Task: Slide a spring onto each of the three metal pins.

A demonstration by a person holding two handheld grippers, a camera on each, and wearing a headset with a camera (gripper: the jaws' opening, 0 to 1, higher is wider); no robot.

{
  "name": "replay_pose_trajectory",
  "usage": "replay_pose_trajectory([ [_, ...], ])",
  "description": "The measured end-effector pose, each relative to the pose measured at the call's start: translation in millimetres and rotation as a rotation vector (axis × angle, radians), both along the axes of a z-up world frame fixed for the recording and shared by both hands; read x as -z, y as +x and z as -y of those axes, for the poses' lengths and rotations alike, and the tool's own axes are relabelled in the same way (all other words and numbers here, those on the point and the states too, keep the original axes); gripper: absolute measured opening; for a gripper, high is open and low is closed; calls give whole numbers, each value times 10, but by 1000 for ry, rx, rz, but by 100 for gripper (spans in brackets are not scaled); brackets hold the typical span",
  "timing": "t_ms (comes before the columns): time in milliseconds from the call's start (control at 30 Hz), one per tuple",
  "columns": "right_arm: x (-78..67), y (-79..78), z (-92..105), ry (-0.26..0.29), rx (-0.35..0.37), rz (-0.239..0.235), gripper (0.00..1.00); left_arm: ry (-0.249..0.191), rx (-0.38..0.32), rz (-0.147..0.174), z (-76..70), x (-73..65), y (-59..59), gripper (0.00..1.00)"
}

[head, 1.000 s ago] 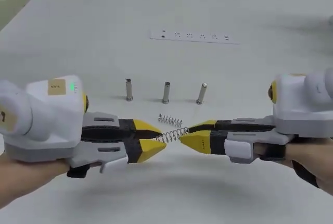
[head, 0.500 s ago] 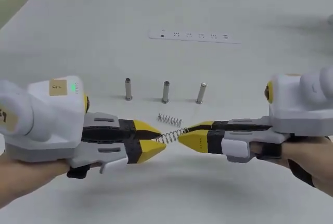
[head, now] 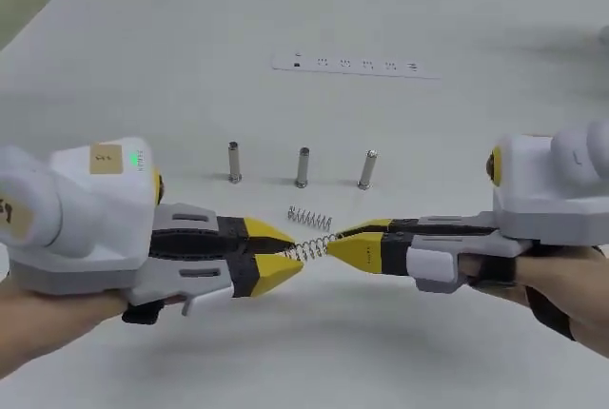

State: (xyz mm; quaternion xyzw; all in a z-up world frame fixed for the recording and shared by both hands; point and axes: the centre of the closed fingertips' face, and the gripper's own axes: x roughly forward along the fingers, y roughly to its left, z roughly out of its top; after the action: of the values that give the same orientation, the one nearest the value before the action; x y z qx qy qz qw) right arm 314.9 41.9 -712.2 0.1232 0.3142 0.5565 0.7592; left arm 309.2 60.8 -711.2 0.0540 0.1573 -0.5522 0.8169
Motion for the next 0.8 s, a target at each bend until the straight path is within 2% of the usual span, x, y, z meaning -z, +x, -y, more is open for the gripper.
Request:
replay_pose_trajectory([
  [233, 42, -17, 7, 4, -2, -30, 14, -5, -3, 0, 3, -6, 10, 2],
  [800, -57, 10, -6, 42, 9, -40, 10, 24, 11, 2, -14, 48, -3, 2],
])
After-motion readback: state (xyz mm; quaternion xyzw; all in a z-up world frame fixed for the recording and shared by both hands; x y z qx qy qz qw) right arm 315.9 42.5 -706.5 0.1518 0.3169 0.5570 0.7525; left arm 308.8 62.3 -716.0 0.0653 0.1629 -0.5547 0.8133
